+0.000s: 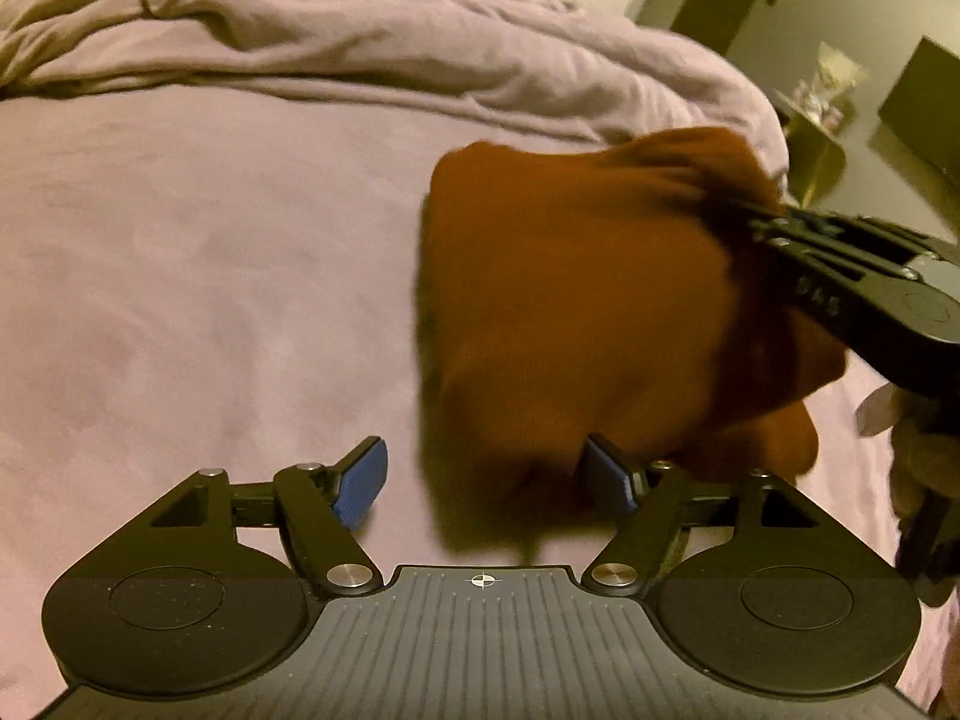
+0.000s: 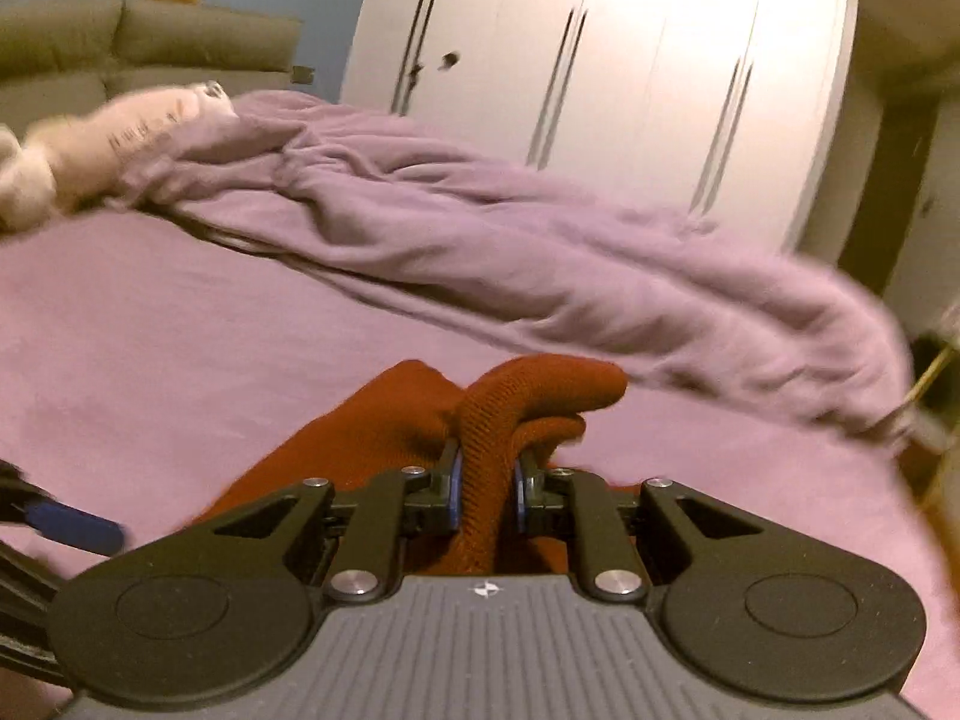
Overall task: Fold small clothes
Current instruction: 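Fold the held side over the bundle and open the right gripper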
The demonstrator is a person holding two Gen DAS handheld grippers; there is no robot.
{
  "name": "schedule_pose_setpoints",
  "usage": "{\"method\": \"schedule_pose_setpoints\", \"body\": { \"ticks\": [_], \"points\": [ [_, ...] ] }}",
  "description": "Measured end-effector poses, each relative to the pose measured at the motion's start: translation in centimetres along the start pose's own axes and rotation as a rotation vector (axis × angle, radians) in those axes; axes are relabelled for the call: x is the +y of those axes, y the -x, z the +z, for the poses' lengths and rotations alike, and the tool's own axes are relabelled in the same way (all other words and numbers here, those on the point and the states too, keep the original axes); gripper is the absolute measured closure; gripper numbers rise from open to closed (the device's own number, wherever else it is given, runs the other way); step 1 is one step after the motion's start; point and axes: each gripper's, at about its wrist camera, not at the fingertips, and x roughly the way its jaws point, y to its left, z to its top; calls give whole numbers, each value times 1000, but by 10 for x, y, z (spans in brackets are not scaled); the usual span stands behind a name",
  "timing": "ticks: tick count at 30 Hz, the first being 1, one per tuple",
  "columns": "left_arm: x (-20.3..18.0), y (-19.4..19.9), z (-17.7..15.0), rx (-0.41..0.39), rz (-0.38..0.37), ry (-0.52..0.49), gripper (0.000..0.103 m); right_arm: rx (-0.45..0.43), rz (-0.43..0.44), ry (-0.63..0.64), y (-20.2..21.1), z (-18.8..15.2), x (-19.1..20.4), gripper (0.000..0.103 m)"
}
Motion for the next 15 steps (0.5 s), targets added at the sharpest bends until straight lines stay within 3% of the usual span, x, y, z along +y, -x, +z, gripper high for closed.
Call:
{"method": "schedule_pose_setpoints", "body": {
  "ticks": [5, 7, 9, 11, 13, 15],
  "points": [
    [-17, -25, -9, 77, 42, -16, 28, 93, -142, 29, -6, -44, -34, 88],
    [-20, -29, -12, 87, 39, 0, 27, 152, -147, -24, -17, -63, -51, 87],
    [-24, -29, -11, 83, 50, -18, 27, 195, -84, -129, -20, -77, -67, 81],
    [-26, -28, -10, 84, 48, -23, 27, 162, -59, -234, -6, -81, -81, 74],
    [-27, -28, -7, 87, 41, -17, 27, 136, -53, -369, 14, -87, -96, 59],
    [-30, -26, -7, 86, 30, -13, 27, 120, -9, -544, 34, -98, -110, 55]
  ]
}}
